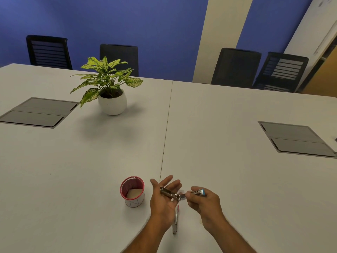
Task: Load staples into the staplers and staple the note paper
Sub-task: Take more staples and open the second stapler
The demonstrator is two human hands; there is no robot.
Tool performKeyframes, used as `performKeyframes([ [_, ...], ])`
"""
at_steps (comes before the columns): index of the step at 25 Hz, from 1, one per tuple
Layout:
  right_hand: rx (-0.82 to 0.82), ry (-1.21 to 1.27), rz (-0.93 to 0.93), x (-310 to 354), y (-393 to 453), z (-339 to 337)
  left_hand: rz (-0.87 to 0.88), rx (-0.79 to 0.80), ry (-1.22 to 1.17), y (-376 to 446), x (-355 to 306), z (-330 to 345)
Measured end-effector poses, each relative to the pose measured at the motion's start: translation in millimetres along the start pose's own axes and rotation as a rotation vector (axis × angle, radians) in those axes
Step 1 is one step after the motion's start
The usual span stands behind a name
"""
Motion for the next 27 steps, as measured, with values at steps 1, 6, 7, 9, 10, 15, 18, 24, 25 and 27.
performKeyframes([
  [1, -0.016, 0.109, 0.032, -1.2, -0.6, -0.3, 0.005, -0.003, -0.046, 0.0, -0.9, -0.9],
  [6, -0.052, 0.392, 0.132, -4.3, -5.3, 3.4, 0.016, -0.028, -0.152, -4.3, -0.4, -6.1],
  [7, -0.048, 0.416, 0.138, -3.9, -6.1, 5.0, 0.014, -0.035, -0.159, -5.8, 0.5, -6.5],
  [9, -0.027, 0.441, 0.134, -0.8, -7.2, 7.6, 0.012, -0.048, -0.168, -8.1, 1.8, -7.5],
  [10, -0.020, 0.442, 0.128, 1.1, -6.9, 8.1, 0.011, -0.054, -0.165, -8.9, 1.7, -8.1],
  [15, -0.007, 0.334, 0.078, 10.9, -0.4, 7.3, -0.049, -0.029, 0.055, -14.4, 5.5, -6.3],
  [18, 0.031, 0.186, 0.060, 16.2, 2.5, 7.4, -0.071, -0.003, 0.286, -17.8, 7.1, -4.7],
  [24, 0.109, -0.097, 0.027, 19.8, -6.5, 12.5, -0.069, 0.139, 0.387, -14.1, 5.5, 5.0],
  [25, 0.134, -0.121, 0.018, 20.8, -8.9, 14.1, -0.075, 0.167, 0.377, -12.9, 5.0, 7.1],
  [27, 0.159, -0.180, -0.003, 22.5, -12.3, 15.8, -0.077, 0.205, 0.343, -10.4, 3.3, 9.4],
])
Point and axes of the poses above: each hand's wrist, its own y-axis towards the middle knuckle, its own z-axis out of the palm, x = y × z, the point moved 3 cm from there along y, towards the middle knuckle, and after that the axes turned 10 degrees about x, right-handed, at the moved point
